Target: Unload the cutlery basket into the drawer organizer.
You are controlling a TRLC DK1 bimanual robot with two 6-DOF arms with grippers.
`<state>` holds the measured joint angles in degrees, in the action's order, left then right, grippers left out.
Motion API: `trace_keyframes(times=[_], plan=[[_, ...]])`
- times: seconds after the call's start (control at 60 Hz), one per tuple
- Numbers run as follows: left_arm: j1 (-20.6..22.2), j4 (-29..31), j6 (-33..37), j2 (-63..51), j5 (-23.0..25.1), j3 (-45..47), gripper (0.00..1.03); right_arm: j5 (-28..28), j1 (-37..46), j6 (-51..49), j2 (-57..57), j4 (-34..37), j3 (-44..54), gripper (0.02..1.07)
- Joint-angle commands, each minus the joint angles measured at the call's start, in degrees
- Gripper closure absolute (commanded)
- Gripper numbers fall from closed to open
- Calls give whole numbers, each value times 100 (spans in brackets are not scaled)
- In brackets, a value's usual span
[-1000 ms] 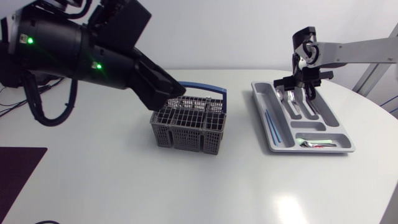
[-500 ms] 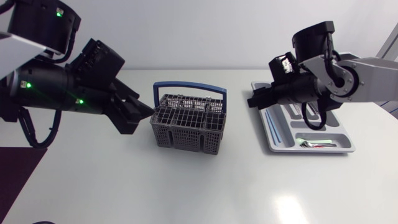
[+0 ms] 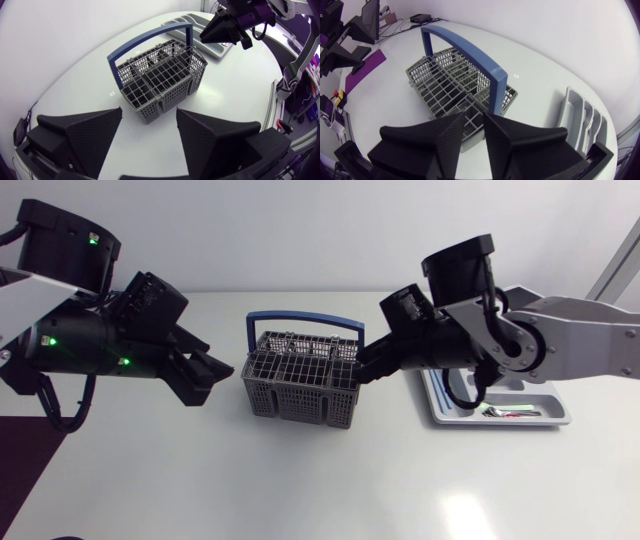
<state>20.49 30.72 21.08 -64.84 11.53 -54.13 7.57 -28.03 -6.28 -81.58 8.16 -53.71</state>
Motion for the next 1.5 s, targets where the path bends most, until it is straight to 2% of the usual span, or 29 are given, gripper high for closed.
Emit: trace_keyframes(times=[0.0,0.167,0.417,0.567,0.683,0.833,1.017,1.2,1.483], plan=[[-115,-84,159,77,42,175,10,78,-62,-101,-279,-96,36,99],[-203,-93,177,129,78,227,10,192,-106,-154,-622,-236,28,101],[-239,-198,186,103,139,306,10,-63,-45,-321,-1264,-307,-95,101],[-274,-286,203,50,139,298,10,130,-45,-321,-657,-184,-104,101],[-502,-550,344,-249,139,324,10,324,-45,-312,19,80,-8,101],[-1012,-1086,590,-1180,192,219,10,332,-1,-312,608,265,318,101],[-1258,-1543,678,-2296,297,-80,10,332,316,-391,608,89,740,101],[-1232,-1894,669,-2841,306,-300,10,332,571,-453,81,-236,863,101],[-827,-1938,581,-3123,306,-502,10,315,500,-374,-930,-474,414,101]])
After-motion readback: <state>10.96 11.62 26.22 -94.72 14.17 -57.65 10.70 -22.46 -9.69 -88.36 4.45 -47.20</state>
